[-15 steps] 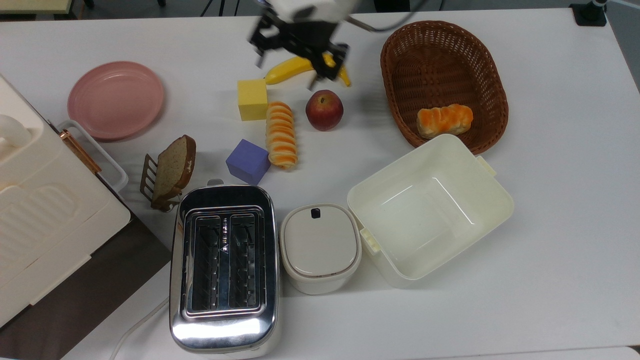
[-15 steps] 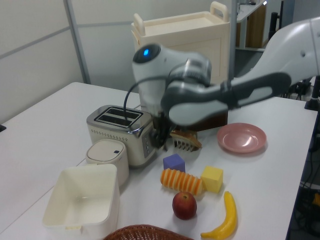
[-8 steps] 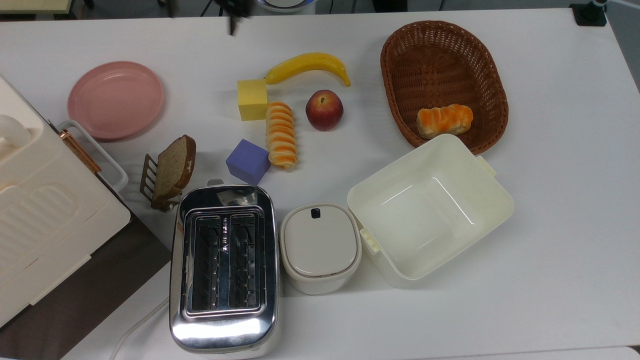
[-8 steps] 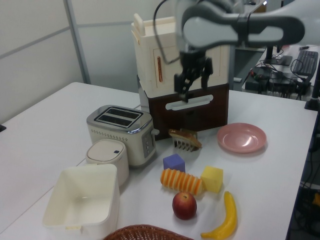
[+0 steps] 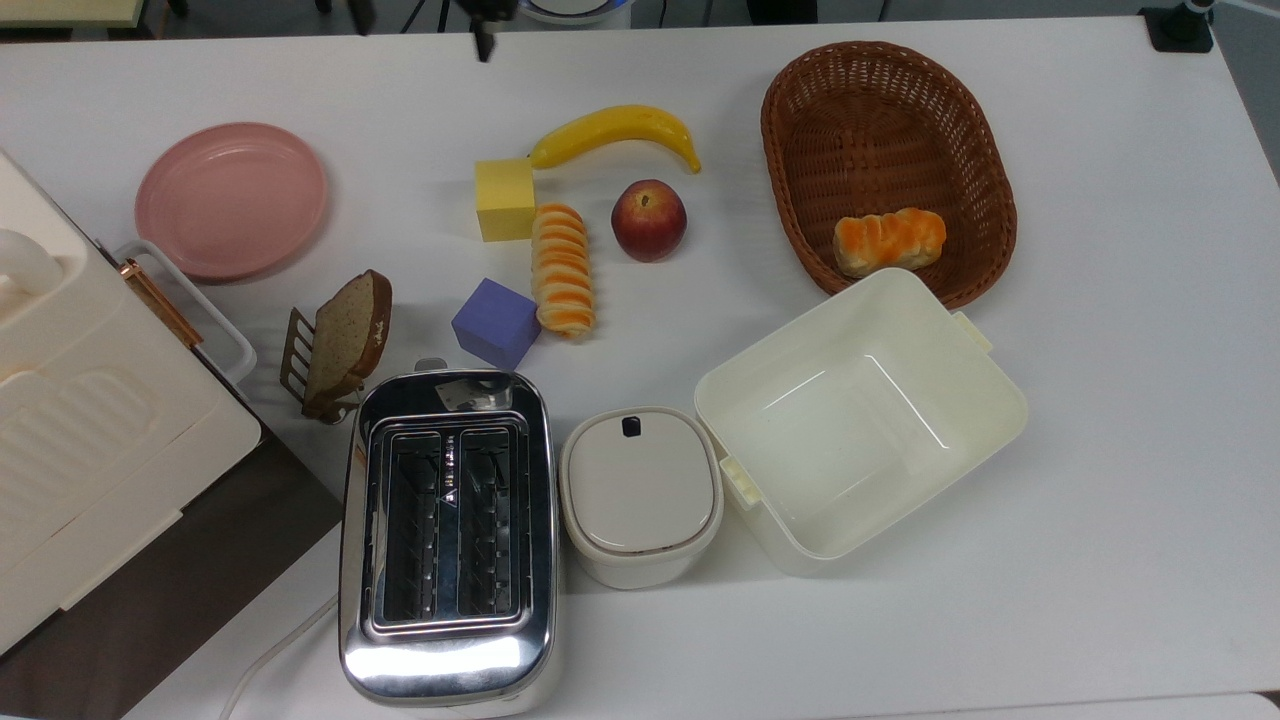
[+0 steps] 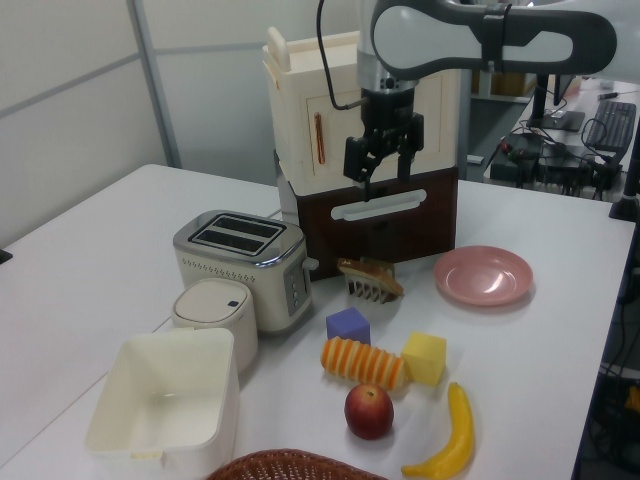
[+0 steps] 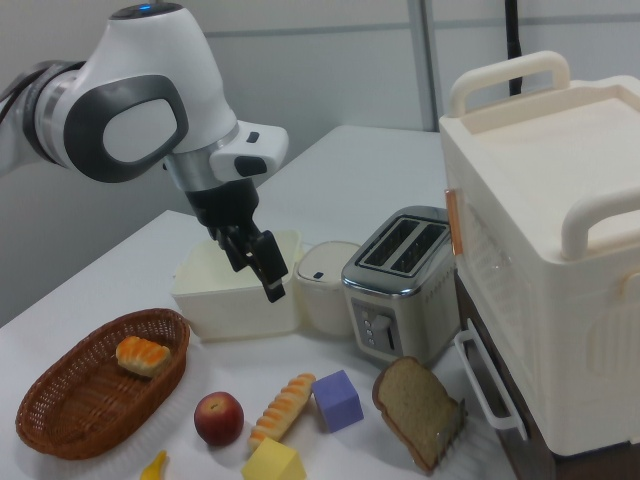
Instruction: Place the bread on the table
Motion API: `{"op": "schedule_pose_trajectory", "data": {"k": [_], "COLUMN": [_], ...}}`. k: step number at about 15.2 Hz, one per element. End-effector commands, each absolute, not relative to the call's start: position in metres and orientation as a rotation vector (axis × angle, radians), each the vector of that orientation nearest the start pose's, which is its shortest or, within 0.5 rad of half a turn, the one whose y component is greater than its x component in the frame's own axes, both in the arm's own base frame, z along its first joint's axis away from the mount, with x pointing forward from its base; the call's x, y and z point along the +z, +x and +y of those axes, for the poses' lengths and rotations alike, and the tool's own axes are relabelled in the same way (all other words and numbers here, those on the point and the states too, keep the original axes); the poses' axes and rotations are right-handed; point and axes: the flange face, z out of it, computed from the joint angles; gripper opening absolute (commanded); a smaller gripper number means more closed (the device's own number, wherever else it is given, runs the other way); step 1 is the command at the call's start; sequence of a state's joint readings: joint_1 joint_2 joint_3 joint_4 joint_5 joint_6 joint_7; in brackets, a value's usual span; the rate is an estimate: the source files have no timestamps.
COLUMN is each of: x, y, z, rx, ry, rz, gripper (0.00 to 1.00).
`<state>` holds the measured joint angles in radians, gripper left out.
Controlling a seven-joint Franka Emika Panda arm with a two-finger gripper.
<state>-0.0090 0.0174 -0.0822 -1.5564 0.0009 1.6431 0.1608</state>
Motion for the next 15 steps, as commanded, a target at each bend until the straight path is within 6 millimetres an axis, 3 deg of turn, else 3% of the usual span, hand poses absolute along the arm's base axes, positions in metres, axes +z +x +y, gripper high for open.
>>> {"op": "schedule_pose_trajectory", "data": {"k": [1,15], "x": [0.6312,0.6234], "y": [0.561,0.5639], "z": [-0.0515,-0.0443], "rx": [-0.097,-0.079], "ry": [-3.048,-3.062], "rz": [0.386,0.27], "gripper": [1.0,1.0]}}
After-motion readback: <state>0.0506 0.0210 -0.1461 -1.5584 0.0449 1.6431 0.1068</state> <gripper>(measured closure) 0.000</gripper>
